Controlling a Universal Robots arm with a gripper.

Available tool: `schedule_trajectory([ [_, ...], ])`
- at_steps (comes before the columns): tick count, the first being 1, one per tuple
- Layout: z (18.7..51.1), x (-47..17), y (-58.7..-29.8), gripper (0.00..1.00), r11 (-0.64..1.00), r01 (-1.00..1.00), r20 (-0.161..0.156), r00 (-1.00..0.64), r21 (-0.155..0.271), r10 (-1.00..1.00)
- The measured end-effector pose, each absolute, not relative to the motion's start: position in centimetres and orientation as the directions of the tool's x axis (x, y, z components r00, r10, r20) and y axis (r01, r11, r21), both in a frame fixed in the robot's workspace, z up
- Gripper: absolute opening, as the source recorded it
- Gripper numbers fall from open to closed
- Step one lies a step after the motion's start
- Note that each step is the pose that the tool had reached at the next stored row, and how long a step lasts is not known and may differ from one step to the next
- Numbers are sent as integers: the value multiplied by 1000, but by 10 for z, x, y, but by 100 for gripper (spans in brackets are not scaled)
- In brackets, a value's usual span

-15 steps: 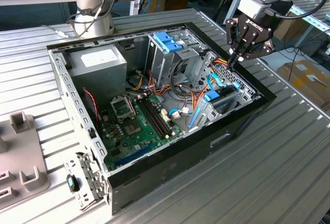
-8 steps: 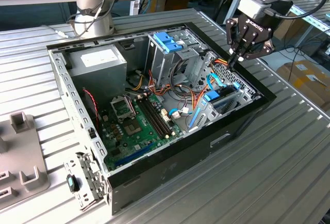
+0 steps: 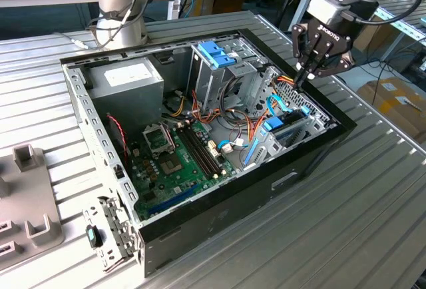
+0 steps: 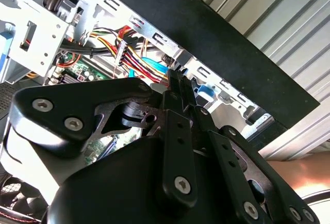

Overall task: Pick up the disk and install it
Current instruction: 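Insert the second disk wire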

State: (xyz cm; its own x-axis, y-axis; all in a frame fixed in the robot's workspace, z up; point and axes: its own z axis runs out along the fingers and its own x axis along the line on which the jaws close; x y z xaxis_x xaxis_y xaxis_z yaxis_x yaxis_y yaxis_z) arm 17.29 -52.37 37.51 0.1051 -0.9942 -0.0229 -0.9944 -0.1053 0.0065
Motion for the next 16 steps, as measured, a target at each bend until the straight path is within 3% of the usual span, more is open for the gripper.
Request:
schedule_trajectory([
  [16, 375, 173, -526, 16, -105, -994, -23, 105, 7, -994],
])
